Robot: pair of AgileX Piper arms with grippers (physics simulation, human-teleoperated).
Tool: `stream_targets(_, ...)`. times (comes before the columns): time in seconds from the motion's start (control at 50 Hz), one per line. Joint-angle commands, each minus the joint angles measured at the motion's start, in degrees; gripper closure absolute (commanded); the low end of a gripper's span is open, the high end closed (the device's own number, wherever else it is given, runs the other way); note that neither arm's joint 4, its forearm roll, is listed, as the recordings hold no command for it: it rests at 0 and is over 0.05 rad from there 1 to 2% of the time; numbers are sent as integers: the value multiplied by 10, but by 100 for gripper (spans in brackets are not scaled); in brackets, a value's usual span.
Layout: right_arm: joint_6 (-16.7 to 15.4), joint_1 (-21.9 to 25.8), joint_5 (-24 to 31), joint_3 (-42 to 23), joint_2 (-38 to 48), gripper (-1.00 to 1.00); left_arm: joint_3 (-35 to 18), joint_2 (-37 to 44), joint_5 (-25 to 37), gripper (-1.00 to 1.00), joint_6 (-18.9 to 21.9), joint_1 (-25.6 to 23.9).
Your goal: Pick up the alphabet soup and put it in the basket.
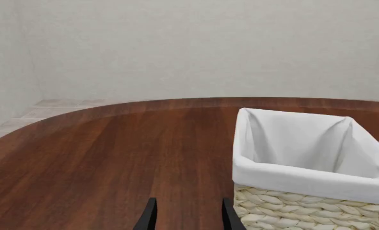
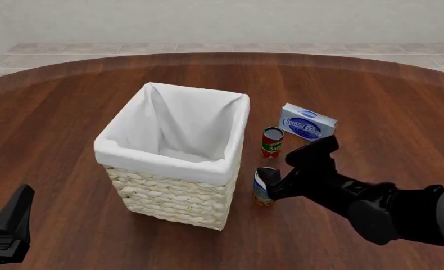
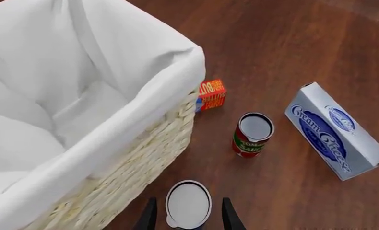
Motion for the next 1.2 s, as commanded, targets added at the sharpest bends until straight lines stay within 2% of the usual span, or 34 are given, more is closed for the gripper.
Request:
stream_targets(0.02,2,-1,-7,0,12,-100,0,0,0,-100,0,0)
stream_targets(1.2,19,3,-50,6,66,-100,0,0,0,-100,0,0)
